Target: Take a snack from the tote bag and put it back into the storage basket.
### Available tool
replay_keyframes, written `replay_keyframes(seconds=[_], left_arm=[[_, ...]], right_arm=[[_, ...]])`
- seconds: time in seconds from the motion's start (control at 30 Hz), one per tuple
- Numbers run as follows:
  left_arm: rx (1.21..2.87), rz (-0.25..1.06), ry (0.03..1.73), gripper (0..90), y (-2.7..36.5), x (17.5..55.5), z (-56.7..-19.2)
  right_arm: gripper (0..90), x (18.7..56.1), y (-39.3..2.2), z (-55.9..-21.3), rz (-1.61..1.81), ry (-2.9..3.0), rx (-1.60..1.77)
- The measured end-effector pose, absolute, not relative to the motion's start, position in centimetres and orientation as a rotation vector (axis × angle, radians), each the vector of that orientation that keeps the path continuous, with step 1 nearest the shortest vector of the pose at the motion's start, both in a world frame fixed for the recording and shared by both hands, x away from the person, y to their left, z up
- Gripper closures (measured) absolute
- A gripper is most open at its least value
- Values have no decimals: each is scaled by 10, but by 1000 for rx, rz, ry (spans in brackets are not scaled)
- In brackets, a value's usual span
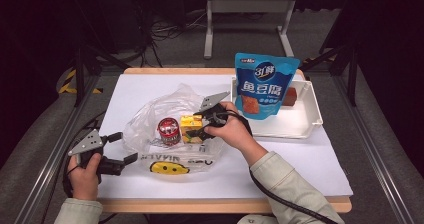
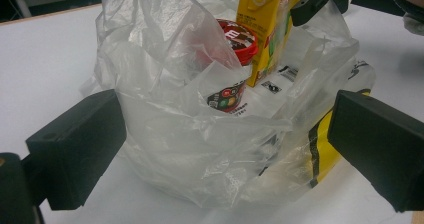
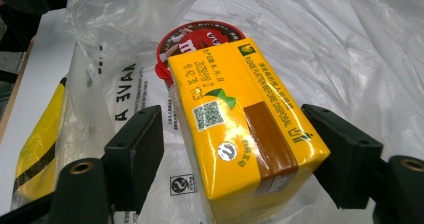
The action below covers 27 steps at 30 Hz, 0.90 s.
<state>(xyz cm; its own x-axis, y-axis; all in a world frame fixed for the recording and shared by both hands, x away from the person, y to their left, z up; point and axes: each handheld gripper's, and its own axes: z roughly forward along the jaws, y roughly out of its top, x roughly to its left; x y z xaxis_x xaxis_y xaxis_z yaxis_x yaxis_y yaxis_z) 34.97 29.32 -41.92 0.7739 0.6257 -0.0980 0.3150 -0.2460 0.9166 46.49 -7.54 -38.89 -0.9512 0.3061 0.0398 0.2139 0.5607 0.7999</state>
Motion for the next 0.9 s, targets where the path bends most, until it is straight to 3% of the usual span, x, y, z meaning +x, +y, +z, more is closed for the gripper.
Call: replay_keyframes(seconds=[0.17,0.43,0.47,0.9], left_arm=[[1851,346,722,27,293,350,-419],[1849,346,724,27,293,350,-419],[1847,349,725,27,293,350,-419],[1848,357,720,27,294,350,-420]], right_arm=[[394,465,-75,-387,1315,2676,405],[438,465,-77,-384,1294,2695,359],[515,465,-77,-384,1293,2699,352],[515,460,-75,-378,1303,2702,314]])
